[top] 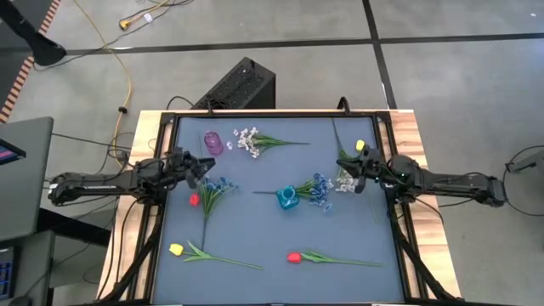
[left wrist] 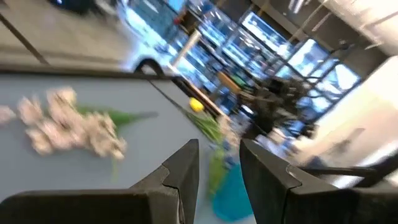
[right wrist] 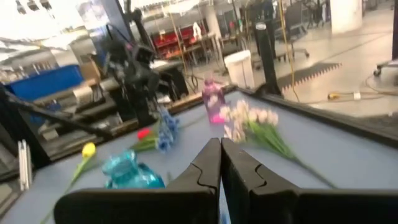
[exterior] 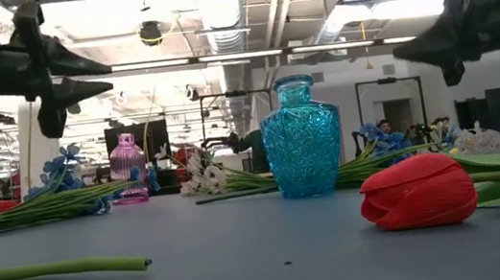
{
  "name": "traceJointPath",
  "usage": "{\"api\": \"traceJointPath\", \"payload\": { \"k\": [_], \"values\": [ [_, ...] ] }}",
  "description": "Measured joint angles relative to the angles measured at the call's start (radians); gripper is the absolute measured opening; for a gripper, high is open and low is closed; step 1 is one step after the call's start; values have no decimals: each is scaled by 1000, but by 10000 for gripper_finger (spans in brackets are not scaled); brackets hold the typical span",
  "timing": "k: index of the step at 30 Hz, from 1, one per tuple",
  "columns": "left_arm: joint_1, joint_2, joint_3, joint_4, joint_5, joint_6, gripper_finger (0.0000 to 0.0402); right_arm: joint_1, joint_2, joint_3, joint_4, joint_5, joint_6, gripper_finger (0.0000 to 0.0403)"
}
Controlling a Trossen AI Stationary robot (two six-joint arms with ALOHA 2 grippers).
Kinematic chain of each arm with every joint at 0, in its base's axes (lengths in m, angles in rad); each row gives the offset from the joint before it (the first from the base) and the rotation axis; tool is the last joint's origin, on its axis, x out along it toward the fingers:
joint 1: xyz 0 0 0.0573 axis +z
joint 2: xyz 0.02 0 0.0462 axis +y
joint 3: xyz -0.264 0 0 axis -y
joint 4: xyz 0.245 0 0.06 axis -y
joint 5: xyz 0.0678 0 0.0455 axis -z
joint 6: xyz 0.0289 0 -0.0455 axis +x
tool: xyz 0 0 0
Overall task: Sort flowers into vase by color
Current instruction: Put the right white flower into the blue vase
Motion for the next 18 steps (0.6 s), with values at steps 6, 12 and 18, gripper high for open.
{"api": "traceJointPath", "payload": {
  "k": [6,12,18],
  "values": [
    [53,131,3,174,120,160,105,2,17,66,-19,0,-8,38],
    [103,290,86,173,194,301,105,2,87,155,-94,-2,-19,38],
    [158,445,200,165,185,387,105,-15,162,275,-310,-1,-95,38]
  ]
}}
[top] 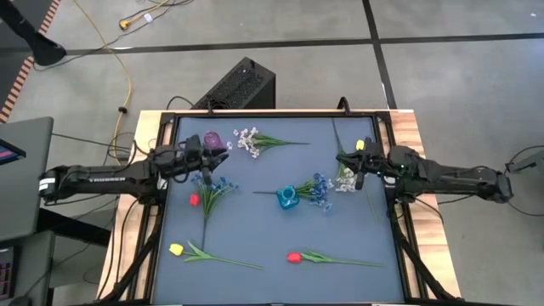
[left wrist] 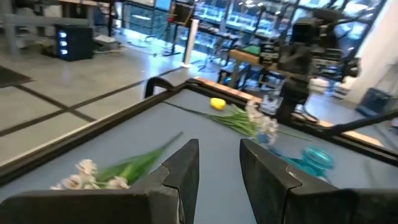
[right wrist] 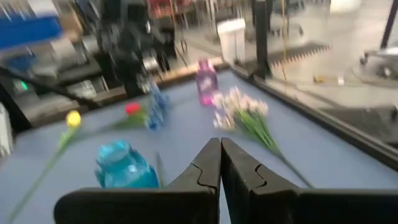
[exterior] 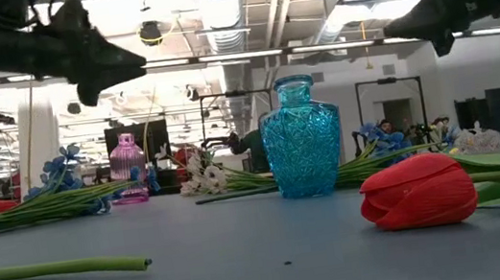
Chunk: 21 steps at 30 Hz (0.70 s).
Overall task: Sort flowers into vase by color
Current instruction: Put the right white flower into the blue vase
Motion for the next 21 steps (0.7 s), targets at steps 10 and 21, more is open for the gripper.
{"api": "traceJointPath", "payload": {
  "k": [10,21],
  "values": [
    [45,192,184,-90,6,-2,105,-97,157,305,-606,30,191,55],
    [46,328,286,-103,0,71,105,-224,465,504,-890,-30,355,57]
  ]
}}
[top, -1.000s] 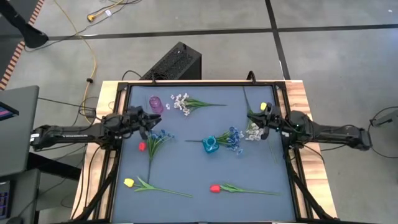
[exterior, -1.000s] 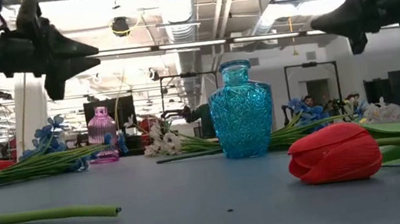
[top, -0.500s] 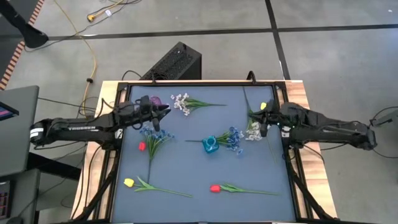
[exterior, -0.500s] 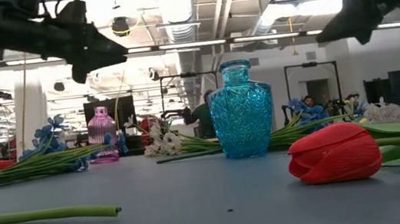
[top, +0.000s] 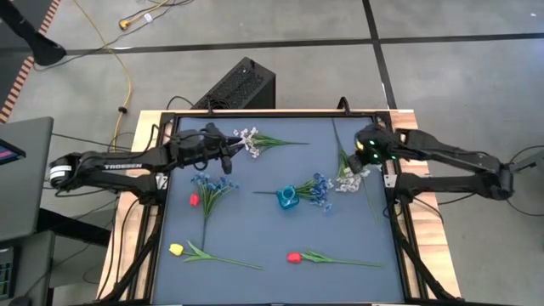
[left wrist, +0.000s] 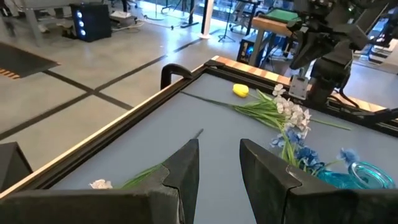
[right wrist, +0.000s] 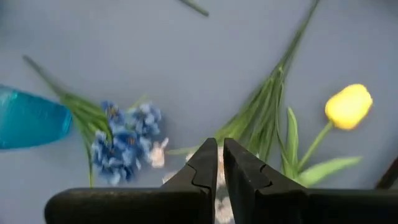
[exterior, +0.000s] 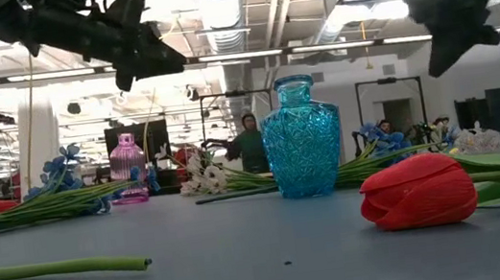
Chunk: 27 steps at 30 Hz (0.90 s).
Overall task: Sort flowers into vase by color
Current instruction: Put the right white flower into the blue vase
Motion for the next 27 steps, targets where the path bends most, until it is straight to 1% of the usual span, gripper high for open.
{"api": "traceJointPath", "payload": {
  "k": [4,9,12,14,15,16,18,20,22,25,27],
  "values": [
    [0,19,12,0,8,-4,105,-71,132,45,47,-5,-133,61],
    [0,20,12,-2,34,-28,105,-198,291,93,55,-65,-422,82],
    [0,20,12,-13,35,-31,105,-259,377,113,58,-70,-626,100],
    [0,20,12,-25,35,-54,105,-291,431,132,58,-70,-700,113],
    [0,20,12,-29,35,-69,105,-306,459,146,58,-71,-696,120],
    [0,20,12,-33,35,-80,105,-322,487,162,59,-71,-656,126],
    [0,20,12,-42,35,-101,105,-357,549,193,59,-73,-524,138],
    [0,20,12,-52,35,-123,105,-387,607,222,45,-92,-446,148],
    [0,20,12,-56,35,-139,105,-411,654,240,35,-139,-416,155],
    [0,20,12,-62,35,-142,105,-431,712,244,47,-241,-354,163],
    [0,20,12,-63,35,-142,105,-433,741,244,45,-263,-334,166]
  ]
}}
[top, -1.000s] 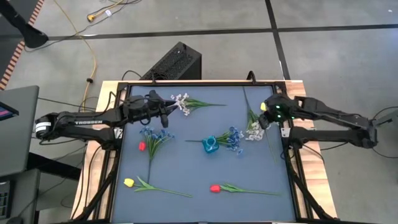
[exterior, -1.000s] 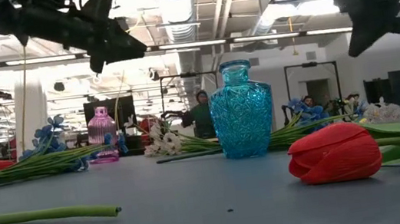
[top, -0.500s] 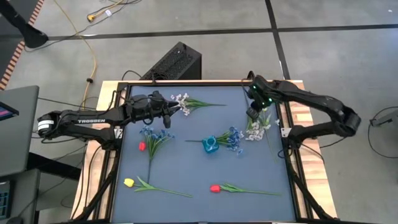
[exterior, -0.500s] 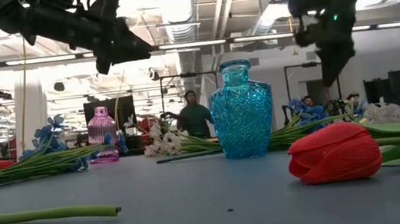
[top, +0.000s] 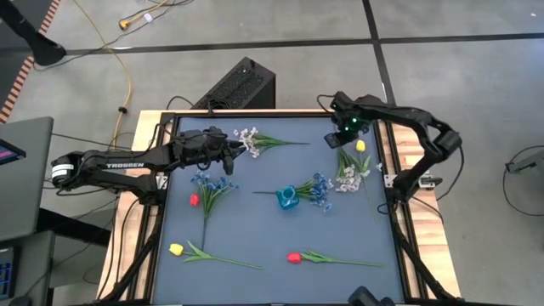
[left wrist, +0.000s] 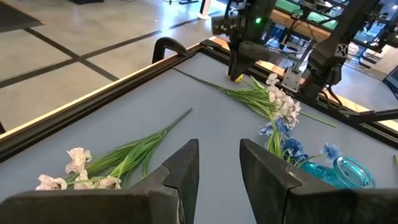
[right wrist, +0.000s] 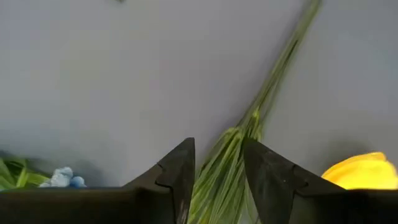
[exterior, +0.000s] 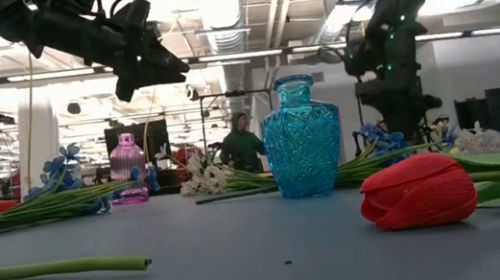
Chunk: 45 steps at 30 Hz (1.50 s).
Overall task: Sort flowers into vase by color
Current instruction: Put the right white flower into the blue vase
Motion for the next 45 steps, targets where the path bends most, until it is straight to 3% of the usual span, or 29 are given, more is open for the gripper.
{"api": "traceJointPath", "payload": {
  "k": [6,11,17,24,28,35,45],
  "values": [
    [0,0,0,-1,7,0,105,23,21,0,13,88,37,167],
    [0,0,0,-6,10,0,105,34,20,0,60,56,-47,181],
    [0,0,0,-6,22,0,105,35,20,57,43,100,-486,193],
    [0,0,0,-16,28,-12,105,70,24,74,10,110,-1192,184],
    [0,0,0,-19,27,-31,105,89,46,74,-12,138,-1506,181],
    [0,0,0,-18,27,-34,105,114,114,74,-40,315,-1795,175],
    [0,-1,0,-17,16,-61,105,126,188,74,-8,322,-1954,140]
  ]
}}
